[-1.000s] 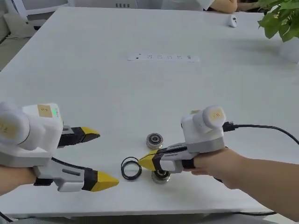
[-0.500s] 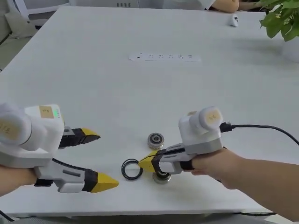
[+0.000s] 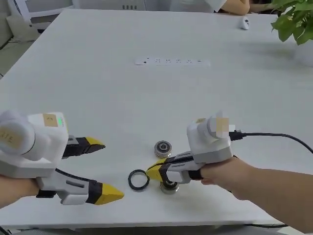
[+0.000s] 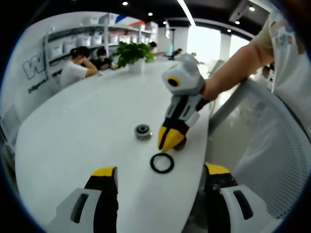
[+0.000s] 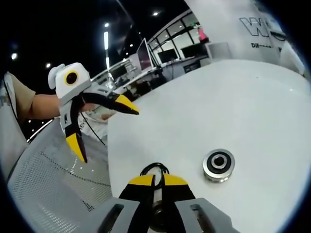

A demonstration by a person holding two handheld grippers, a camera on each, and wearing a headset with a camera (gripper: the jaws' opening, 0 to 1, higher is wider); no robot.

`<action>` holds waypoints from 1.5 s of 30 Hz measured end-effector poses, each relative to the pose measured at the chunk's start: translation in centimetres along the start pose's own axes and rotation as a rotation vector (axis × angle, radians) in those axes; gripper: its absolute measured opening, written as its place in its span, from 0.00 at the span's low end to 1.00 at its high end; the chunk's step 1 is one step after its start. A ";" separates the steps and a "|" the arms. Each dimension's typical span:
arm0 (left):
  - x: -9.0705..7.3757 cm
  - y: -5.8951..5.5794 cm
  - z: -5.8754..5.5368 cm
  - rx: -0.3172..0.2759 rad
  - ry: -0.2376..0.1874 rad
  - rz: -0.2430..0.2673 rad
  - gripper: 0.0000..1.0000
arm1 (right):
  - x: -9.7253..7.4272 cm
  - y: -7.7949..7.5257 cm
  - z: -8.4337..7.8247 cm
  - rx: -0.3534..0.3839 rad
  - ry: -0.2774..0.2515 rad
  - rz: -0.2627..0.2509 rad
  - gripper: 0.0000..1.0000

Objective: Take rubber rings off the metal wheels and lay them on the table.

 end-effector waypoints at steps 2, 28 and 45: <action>0.0 -0.1 0.0 0.001 0.001 -0.002 0.73 | 0.0 0.0 0.1 -0.004 -0.004 -0.006 0.04; -0.7 -0.5 1.8 0.008 -0.030 0.001 0.74 | -5.5 1.1 3.6 -0.104 -0.148 -0.110 0.27; -2.3 -0.5 2.0 -0.014 -0.055 0.034 0.77 | -8.9 3.2 2.8 -0.211 -0.149 -0.161 0.50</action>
Point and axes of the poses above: the centre of the closed fingertips' face, and the gripper's own axes: x roughly forward along the fingers, y roughly to its left, z roughly out of its top, the point moved 4 cm from there along -x, roughly backward along the fingers, and after that the axes turned 9 degrees about z, right-handed, at the moved point
